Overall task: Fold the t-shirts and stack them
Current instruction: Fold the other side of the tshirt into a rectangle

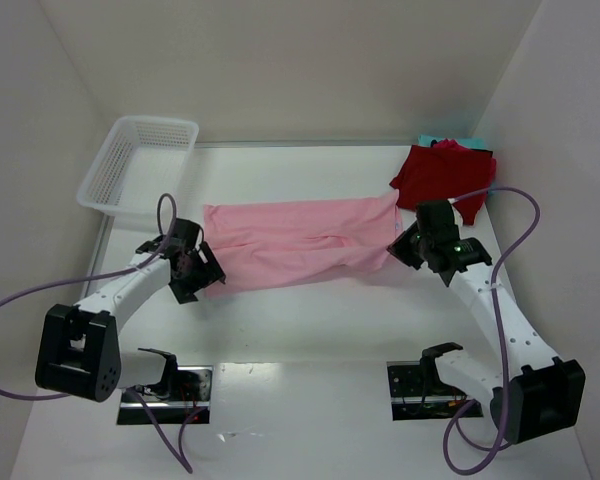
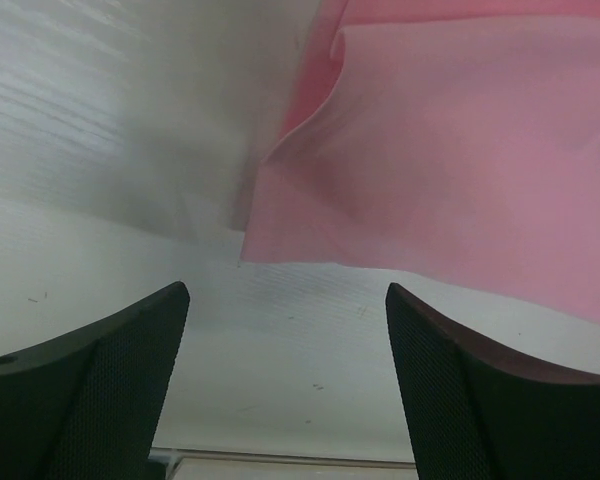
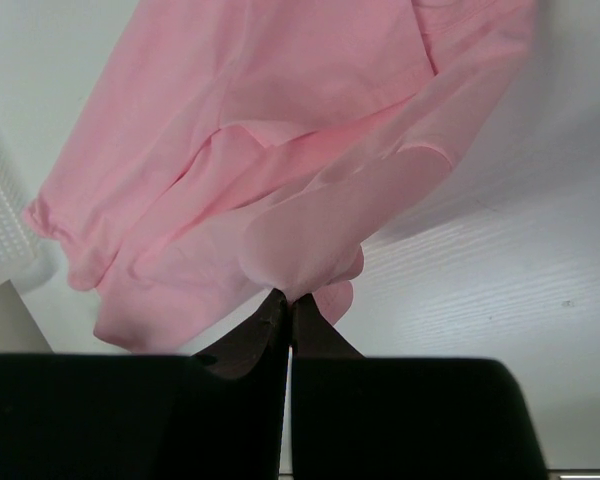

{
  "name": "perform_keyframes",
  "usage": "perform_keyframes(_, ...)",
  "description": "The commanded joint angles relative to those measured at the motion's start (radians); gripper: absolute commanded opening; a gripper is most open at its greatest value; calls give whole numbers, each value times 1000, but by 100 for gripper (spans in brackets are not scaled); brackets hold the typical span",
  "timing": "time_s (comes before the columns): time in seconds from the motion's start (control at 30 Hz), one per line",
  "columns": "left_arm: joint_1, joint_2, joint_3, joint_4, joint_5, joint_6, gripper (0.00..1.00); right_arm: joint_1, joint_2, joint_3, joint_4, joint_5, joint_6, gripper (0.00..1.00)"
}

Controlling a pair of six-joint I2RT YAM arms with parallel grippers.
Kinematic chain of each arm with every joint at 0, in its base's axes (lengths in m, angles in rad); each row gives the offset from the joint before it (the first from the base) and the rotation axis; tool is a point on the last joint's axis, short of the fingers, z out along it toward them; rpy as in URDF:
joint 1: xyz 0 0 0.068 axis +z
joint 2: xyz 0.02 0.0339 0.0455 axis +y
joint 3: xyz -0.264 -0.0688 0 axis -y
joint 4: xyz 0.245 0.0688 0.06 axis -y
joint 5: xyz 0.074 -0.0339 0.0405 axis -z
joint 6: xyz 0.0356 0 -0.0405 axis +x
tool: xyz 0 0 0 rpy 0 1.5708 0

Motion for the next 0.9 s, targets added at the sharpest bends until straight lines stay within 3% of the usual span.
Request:
perform_keyframes(0.0,-13,-25,-43,61,19,-38,84,-9,20,29,12,-8,-26,0)
perform_keyframes(0.37,-13,48,-43,126,-89,-71,67,-9,21,20,12,-17,-26,0)
perform_keyframes(0.63,-13,71,-63,136,-89,-62,66,-9,11,20,-7,-8,-16,0)
perform_keyframes(0.73,-13,82,-83,148,-89,-62,56,-9,11,20,-7,-8,-16,0)
perform_keyframes(0.77,-13,82,-83,162,-89,-62,46,-9,11,20,-7,-8,-16,0)
perform_keyframes(0.8,-13,93,-83,162,-89,-62,46,-9,11,20,-7,-8,-16,0)
perform_keyframes(0.83,-22,102,-83,176,-89,-62,34,-9,11,20,-7,-8,-16,0)
perform_keyframes(0.87,-22,102,-83,176,-89,-62,29,-9,11,20,-7,-8,-16,0)
